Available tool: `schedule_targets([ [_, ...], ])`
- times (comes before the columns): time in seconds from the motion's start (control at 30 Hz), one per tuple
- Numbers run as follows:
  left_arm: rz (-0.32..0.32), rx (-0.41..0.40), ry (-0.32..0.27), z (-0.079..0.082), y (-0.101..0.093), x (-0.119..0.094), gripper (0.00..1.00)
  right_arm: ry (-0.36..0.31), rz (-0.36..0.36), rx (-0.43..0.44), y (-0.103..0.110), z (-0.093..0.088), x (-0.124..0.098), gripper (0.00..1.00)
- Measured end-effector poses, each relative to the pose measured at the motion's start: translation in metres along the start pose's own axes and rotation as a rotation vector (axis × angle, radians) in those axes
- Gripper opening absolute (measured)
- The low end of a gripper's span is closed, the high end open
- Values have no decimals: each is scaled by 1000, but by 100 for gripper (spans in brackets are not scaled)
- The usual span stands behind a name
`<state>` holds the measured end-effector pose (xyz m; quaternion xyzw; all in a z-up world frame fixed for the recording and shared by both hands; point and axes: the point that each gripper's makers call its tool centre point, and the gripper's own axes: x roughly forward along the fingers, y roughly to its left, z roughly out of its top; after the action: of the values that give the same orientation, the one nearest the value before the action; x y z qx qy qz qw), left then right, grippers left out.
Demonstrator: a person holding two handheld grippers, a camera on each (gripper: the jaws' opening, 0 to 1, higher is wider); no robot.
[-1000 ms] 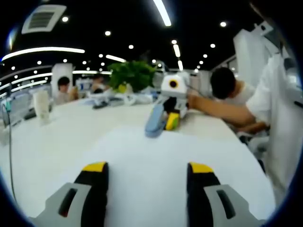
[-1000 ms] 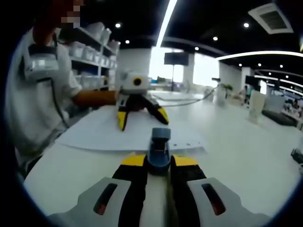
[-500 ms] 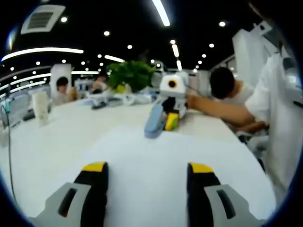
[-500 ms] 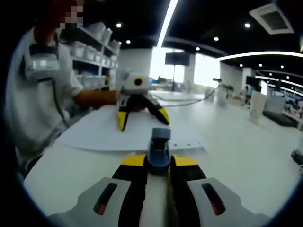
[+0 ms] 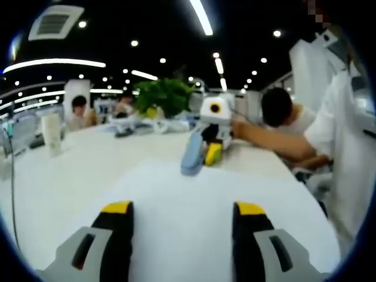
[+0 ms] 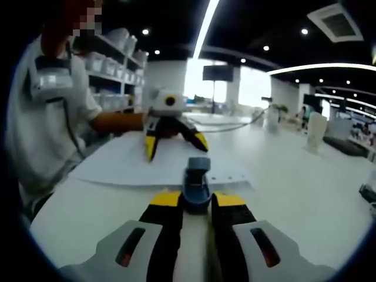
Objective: Pick up the paper insert the paper into the punch align the paper edges press the punch to punch holes
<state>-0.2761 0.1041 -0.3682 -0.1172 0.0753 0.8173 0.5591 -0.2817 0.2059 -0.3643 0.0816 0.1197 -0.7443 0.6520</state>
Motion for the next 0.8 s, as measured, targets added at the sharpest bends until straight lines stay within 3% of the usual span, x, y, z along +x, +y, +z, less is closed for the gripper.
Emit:
schedule_targets([
  [0.8,11,12,28,-4,3,5,66,-1,16,-6,3,1,2,22],
])
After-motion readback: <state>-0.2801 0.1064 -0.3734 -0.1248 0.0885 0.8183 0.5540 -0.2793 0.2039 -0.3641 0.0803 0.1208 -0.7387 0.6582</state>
